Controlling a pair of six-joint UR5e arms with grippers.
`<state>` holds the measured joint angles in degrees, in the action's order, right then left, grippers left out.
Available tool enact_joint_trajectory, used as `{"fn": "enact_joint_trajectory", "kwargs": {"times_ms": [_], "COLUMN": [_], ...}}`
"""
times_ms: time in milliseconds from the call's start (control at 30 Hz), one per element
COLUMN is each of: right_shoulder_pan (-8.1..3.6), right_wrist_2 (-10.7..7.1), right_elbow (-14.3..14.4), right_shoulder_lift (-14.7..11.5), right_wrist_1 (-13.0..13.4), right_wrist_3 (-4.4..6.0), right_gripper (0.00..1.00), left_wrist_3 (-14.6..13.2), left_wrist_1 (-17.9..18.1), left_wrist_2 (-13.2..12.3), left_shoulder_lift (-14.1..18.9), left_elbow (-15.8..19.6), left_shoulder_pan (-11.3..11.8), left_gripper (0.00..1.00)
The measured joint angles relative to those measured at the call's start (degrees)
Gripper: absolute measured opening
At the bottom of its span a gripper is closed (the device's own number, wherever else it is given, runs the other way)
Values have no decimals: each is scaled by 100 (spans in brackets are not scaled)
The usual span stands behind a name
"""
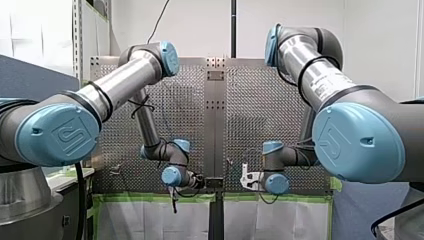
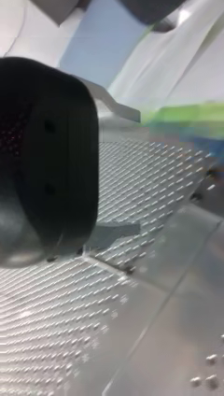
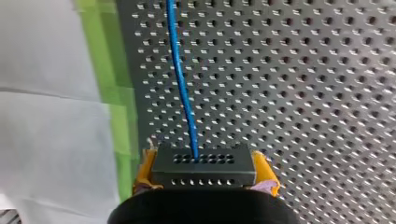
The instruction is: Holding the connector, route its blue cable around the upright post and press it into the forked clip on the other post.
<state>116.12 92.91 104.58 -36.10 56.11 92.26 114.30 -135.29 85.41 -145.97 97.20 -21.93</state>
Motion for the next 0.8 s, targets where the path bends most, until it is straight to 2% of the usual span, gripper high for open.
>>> {"fn": "enact_joint_trajectory", "kwargs": {"times_ms": [167, 267, 433, 800], "right_shoulder_pan": [24, 32, 65, 151], "right_wrist_2": [-3, -7, -21, -85], "right_elbow": [-148, -208, -305, -523], "right_shoulder_lift": [208, 245, 257, 256], "right_wrist_1": [-243, -337, -380, -496], "right_wrist_3": [-182, -216, -234, -243], "right_gripper": [0, 0, 0, 0], "left_wrist_3": [14, 11, -62, -563], "left_wrist_1": [26, 10, -4, -102], "left_wrist_2": [-275, -293, -107, 439], "left_shoulder_lift": [281, 443, 564, 576], "left_elbow": [135, 170, 194, 254], "left_shoulder_pan": [-2, -20, -99, -375], "left_gripper": [100, 100, 100, 100]}}
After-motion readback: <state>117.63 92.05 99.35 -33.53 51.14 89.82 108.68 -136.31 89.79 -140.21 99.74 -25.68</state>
